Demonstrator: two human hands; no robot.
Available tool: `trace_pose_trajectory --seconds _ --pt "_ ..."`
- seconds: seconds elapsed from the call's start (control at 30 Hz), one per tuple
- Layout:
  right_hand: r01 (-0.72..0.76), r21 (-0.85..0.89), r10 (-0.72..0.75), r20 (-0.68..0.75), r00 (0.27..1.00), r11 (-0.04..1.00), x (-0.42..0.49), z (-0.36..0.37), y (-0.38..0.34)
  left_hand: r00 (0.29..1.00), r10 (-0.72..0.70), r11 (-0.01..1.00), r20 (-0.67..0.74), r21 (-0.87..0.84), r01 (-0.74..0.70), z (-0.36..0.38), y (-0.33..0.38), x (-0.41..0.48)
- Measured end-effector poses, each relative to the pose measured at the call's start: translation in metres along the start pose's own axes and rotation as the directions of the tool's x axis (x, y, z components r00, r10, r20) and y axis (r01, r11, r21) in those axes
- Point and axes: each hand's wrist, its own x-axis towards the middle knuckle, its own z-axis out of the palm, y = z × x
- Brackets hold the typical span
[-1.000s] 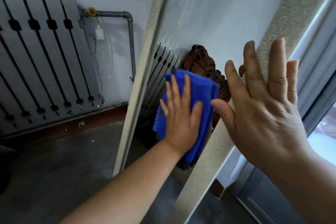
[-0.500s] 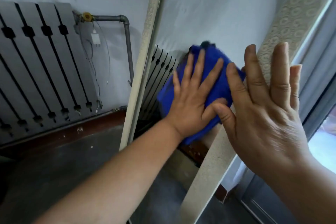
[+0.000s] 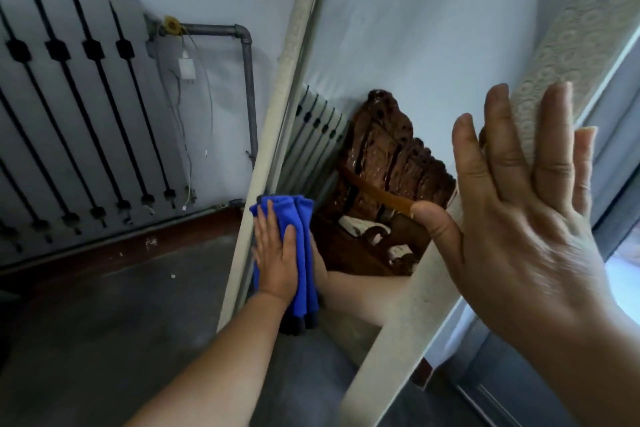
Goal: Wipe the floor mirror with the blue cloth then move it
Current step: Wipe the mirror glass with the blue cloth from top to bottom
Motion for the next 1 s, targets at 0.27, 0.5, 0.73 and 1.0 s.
trace_pose_trajectory --seconds 0.27,0.5,0.73,1.0 --pt "0.002 -0.036 -0.001 0.012 1.000 0.999 -0.002 0.000 0.001 0.851 -0.519 0.855 -0.078 -0.049 0.517 0.015 0.037 -0.058" --pt "0.014 0.006 -0.014 -0.006 1.000 1.000 -0.003 0.000 0.002 0.984 0.130 0.989 0.119 0.052 -0.137 0.031 0.153 -0.059" --pt "0.001 0.031 0.000 -0.024 1.000 1.000 -0.002 0.003 0.002 0.810 0.549 0.790 0.206 0.187 -0.583 0.030 0.140 -0.055" --pt "0.089 0.024 -0.091 0.089 0.992 0.996 -0.044 0.008 -0.016 0.996 0.000 0.992 0.088 0.122 -0.011 0.006 -0.028 -0.092"
